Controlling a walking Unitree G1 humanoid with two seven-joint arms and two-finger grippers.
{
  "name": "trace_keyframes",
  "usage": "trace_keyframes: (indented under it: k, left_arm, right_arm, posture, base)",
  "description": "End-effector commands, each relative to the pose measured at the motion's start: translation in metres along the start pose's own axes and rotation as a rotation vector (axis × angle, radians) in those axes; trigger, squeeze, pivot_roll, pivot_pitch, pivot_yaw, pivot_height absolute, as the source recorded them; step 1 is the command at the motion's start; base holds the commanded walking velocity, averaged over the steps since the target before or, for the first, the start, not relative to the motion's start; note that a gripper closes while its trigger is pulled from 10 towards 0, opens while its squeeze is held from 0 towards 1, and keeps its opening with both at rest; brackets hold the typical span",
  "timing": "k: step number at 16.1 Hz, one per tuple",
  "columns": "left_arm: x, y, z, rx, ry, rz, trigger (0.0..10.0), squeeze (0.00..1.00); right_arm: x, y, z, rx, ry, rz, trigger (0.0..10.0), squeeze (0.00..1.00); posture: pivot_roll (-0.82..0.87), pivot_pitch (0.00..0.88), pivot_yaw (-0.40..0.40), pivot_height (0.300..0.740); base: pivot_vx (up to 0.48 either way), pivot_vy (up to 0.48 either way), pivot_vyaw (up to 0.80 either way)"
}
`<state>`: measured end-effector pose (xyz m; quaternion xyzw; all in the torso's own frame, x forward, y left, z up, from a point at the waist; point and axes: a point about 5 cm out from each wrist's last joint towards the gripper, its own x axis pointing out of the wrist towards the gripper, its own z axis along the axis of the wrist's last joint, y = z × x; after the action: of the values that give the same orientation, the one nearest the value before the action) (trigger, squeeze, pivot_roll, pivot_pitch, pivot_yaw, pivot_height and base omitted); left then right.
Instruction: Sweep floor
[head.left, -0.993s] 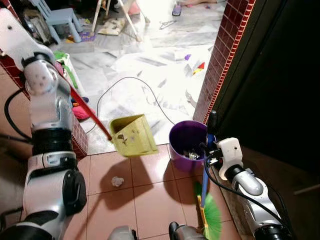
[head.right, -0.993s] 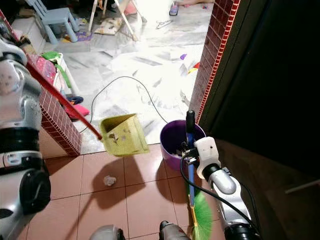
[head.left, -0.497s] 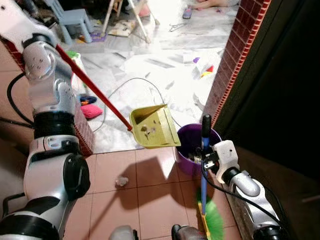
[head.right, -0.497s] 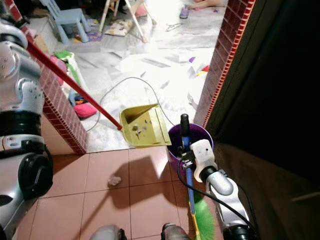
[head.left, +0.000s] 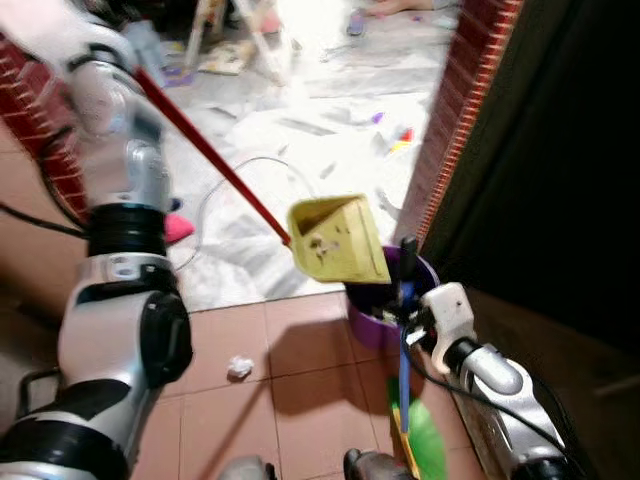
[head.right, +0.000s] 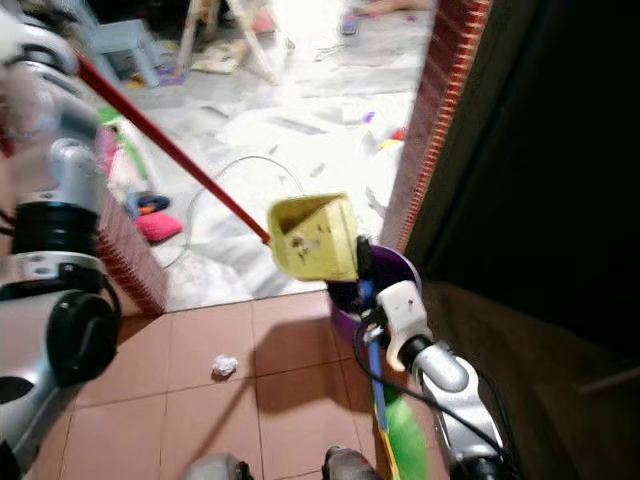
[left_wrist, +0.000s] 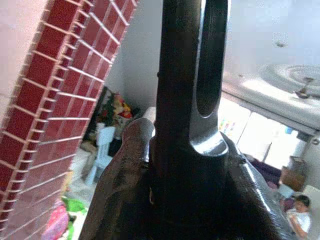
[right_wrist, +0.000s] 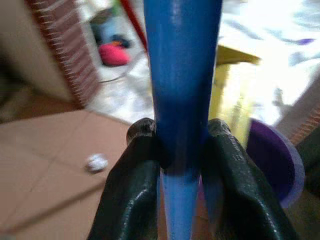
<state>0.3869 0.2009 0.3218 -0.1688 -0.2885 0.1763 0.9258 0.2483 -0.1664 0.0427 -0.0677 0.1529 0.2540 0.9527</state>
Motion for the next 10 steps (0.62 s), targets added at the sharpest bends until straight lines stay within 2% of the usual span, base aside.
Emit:
trace_keyframes:
  k: [1, 3, 5, 6, 8, 10]
  left_arm:
    - [0.006, -0.013, 0.022, -0.025, -0.104, -0.034, 10.0, 0.0]
    - [-0.005, -0.03, 0.006, -0.025, -0.073, -0.109, 10.0, 0.0]
    - [-0.013, -0.043, -0.005, -0.036, -0.04, -0.166, 10.0, 0.0]
    - [-0.018, -0.053, -0.014, -0.067, 0.004, -0.19, 10.0, 0.0]
    - [-0.019, -0.062, -0.016, -0.086, 0.017, -0.209, 10.0, 0.0]
    - [-0.016, -0.071, -0.011, -0.101, 0.003, -0.229, 10.0, 0.0]
  right_arm:
    - [-0.004, 0.011, -0.004, 0.046, 0.019, 0.067, 10.0, 0.0]
    - [-0.029, 0.02, -0.009, 0.06, 0.016, 0.089, 10.0, 0.0]
    - [-0.045, 0.017, -0.016, 0.093, 0.017, 0.023, 10.0, 0.0]
    - [-0.056, 0.016, -0.019, 0.127, 0.006, -0.04, 10.0, 0.0]
    - [-0.063, 0.02, -0.015, 0.179, -0.034, -0.077, 10.0, 0.0]
    - [-0.069, 0.03, -0.015, 0.174, -0.026, -0.081, 10.0, 0.0]
  posture:
    - [-0.18, 0.0, 0.086, 0.74]
    - [-0.21, 0.0, 0.116, 0.74]
    - [-0.26, 0.0, 0.154, 0.74]
    - [-0.29, 0.0, 0.189, 0.74]
    - [-0.31, 0.0, 0.214, 0.74]
    - [-0.32, 0.0, 0.224, 0.74]
  base:
    - [0.0, 0.0, 0.0]
    - [0.0, 0.0, 0.0]
    - [0.0, 0.0, 0.0]
    - [0.0, 0.0, 0.0]
    - [0.0, 0.0, 0.0]
    - [0.0, 0.0, -0.64]
